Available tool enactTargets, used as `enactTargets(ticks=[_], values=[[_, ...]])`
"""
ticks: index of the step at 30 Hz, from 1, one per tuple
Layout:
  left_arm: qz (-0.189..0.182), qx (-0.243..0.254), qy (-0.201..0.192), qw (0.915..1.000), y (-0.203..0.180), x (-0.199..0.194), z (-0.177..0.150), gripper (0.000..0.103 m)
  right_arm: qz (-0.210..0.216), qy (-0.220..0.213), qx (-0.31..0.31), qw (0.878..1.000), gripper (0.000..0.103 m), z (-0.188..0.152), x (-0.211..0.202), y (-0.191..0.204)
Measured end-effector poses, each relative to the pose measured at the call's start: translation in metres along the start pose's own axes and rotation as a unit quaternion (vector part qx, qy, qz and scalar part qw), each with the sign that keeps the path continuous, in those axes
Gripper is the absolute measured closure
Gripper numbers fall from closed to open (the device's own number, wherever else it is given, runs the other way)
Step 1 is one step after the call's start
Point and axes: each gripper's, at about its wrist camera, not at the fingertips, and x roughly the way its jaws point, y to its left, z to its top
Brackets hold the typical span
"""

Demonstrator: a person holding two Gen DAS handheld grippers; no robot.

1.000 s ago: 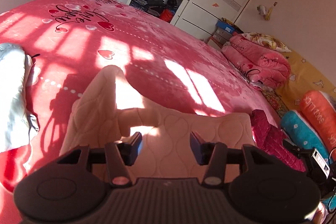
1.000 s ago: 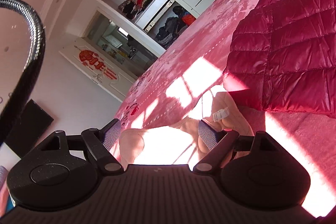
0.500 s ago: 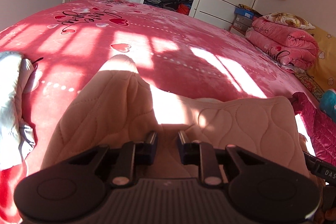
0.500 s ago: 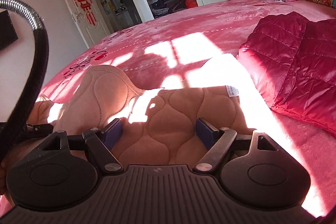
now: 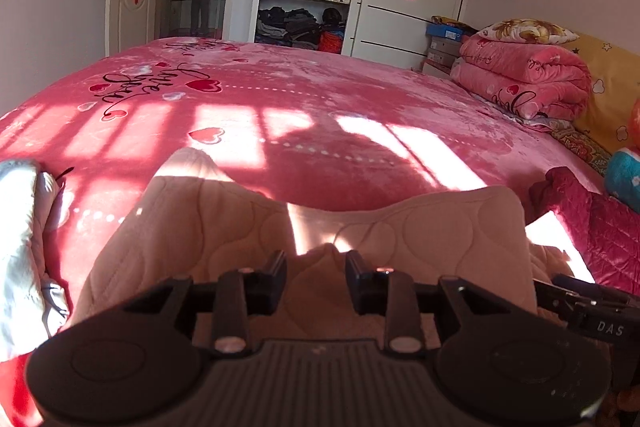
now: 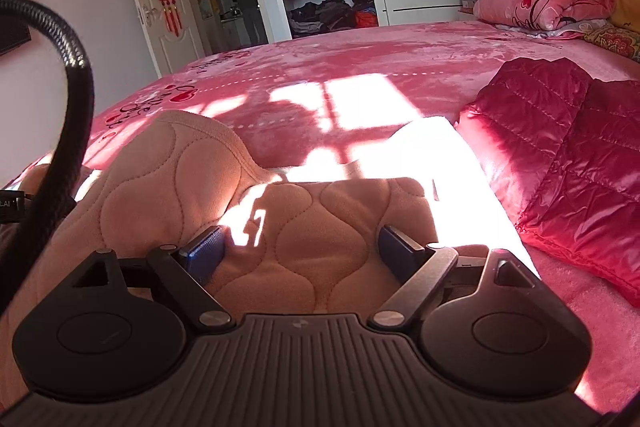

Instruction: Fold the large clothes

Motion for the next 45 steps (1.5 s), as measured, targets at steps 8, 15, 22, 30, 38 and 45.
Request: enactTargets(ticks=[8, 15, 22, 30, 38, 45], values=[[-0.103, -0.006, 0.003, 0.9947, -0.068, 0.004, 0.003, 0.071, -0.009, 0.01, 0.064, 0.998, 0.0, 0.008, -0.025, -0.046], [-0.065, -0.005, 0.04, 0.9971, -0.081, 0.055, -0.014, 0.07, -0.046, 0.031, 0.073, 0.996, 0.0, -0.004, -0.008, -0.062], [-0.047, -0.009, 0.036, 0.9982, -0.081, 0.076, -0.022, 0.071, -0.006, 0.046, 0.17, 0.984, 0.0, -0.017, -0.002, -0.089], [-0.037, -0.005, 0.028, 0.9989, -0.085, 0.065, -0.018, 0.07, -0.01, 0.036, 0.166, 0.985, 0.0, -0.018, -0.01, -0.087], [0.008, 0.028, 0.027, 0.9992, -0.099, 0.013, -0.013, 0.042, -0.043, 0.005, 0.139, 0.989, 0.0, -0.012, -0.031, -0.078], [0.029, 0.058, 0.025, 0.9976, -0.096, -0.038, -0.026, 0.029, -0.043, -0.006, 0.123, 0.991, 0.0, -0.02, -0.069, -0.064]])
